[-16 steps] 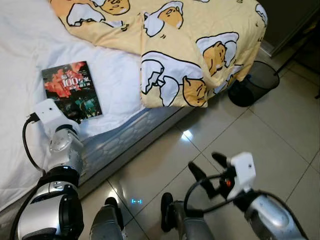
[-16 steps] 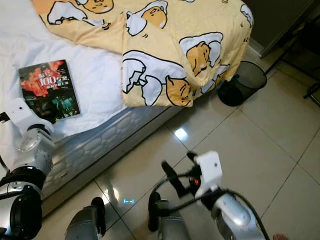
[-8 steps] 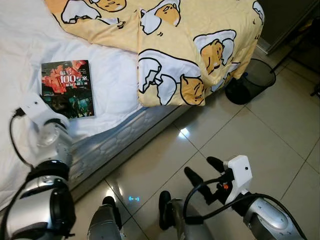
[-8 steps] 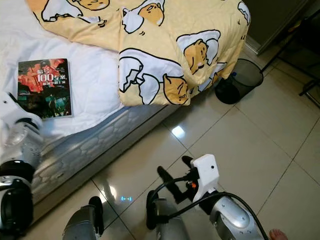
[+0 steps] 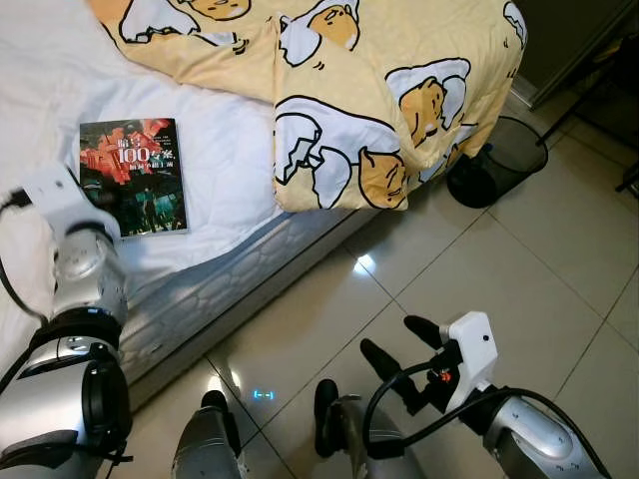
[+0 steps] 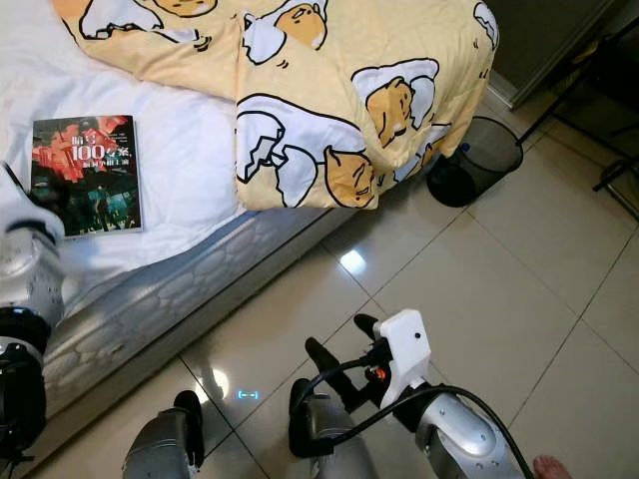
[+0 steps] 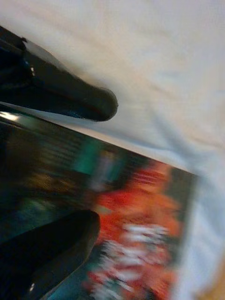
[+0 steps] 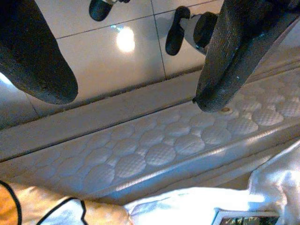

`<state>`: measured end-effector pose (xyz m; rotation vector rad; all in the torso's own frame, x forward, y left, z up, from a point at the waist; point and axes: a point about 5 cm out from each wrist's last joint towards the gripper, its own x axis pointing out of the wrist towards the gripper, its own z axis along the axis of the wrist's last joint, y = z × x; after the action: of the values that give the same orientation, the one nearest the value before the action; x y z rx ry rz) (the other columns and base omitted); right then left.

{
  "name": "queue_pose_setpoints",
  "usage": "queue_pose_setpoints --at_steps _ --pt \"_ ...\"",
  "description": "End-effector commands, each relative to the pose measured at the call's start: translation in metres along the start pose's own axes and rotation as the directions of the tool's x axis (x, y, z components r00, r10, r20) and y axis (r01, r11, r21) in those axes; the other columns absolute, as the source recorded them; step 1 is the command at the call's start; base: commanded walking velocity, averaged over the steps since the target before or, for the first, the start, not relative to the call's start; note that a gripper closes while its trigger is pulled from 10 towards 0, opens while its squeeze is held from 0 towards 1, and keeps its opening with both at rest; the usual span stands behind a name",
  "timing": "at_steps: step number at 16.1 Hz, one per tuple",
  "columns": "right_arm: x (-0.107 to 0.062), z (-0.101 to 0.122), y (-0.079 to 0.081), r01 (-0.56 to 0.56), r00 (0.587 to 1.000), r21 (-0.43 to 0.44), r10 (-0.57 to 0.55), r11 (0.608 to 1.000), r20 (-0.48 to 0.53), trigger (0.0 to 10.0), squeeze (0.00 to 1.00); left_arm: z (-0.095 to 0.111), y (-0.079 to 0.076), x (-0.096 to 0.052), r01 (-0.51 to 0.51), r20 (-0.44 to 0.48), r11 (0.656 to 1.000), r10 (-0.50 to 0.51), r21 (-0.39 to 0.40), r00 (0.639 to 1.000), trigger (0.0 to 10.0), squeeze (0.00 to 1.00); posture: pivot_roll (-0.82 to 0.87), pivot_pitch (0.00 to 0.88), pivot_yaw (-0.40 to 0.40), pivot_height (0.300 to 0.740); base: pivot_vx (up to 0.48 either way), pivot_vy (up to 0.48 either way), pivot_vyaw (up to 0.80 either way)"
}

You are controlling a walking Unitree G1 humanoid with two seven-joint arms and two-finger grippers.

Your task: Clean up the room

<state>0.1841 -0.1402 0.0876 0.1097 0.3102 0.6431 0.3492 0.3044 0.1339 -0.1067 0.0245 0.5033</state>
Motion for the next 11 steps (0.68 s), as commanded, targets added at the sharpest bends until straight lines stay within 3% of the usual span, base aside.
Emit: queue_pose_setpoints --at_steps 1,3,5,6,8,9,11 --pt "-0.006 -0.002 0.002 -0.009 1.0 0.008 0.01 1.0 -0.019 10.0 0.0 -0.018 0.007 -0.006 -0.015 -0.058 0.995 0.02 0.097 0.998 10.0 0.0 -0.25 0.332 -0.158 0.74 0.0 0.0 0.0" --pt "-0.009 -0.003 0.002 -0.013 1.0 0.007 0.013 1.0 -0.028 10.0 0.0 -0.023 0.013 -0.009 -0.041 -0.05 0.983 0.051 0.177 0.997 10.0 0.0 -0.26 0.332 -0.161 0.74 0.0 0.0 0.0" --pt "-0.012 -0.004 0.003 -0.014 0.999 0.005 0.014 1.0 -0.035 10.0 0.0 -0.026 0.016 -0.01 -0.058 -0.058 0.981 0.07 0.183 0.996 10.0 0.0 -0.27 0.333 -0.165 0.74 0.0 0.0 0.0" --pt "-0.015 -0.004 0.002 -0.011 0.999 0.004 0.011 1.0 -0.04 10.0 0.0 -0.03 0.013 -0.01 -0.048 -0.097 0.993 0.059 0.109 0.994 10.0 0.0 -0.27 0.333 -0.165 0.74 0.0 0.0 0.0" --pt "-0.015 -0.005 0.001 -0.006 0.999 0.004 0.006 1.0 -0.043 10.0 0.0 -0.044 0.001 -0.013 0.013 -0.198 0.991 -0.04 -0.134 0.979 10.0 0.0 -0.28 0.33 -0.16 0.74 0.0 0.0 0.0" --pt "-0.015 -0.005 0.001 -0.004 0.999 0.005 0.004 1.0 -0.043 10.0 0.0 -0.049 -0.005 -0.016 0.038 -0.225 0.981 -0.081 -0.19 0.971 10.0 0.0 -0.27 0.331 -0.157 0.74 0.0 0.0 0.0" --pt "-0.015 -0.007 0.002 -0.002 0.999 0.011 0.002 1.0 -0.047 10.0 0.0 -0.062 -0.015 -0.022 0.093 -0.281 0.97 -0.156 -0.223 0.947 10.0 0.0 -0.26 0.333 -0.156 0.74 0.0 0.0 0.0"
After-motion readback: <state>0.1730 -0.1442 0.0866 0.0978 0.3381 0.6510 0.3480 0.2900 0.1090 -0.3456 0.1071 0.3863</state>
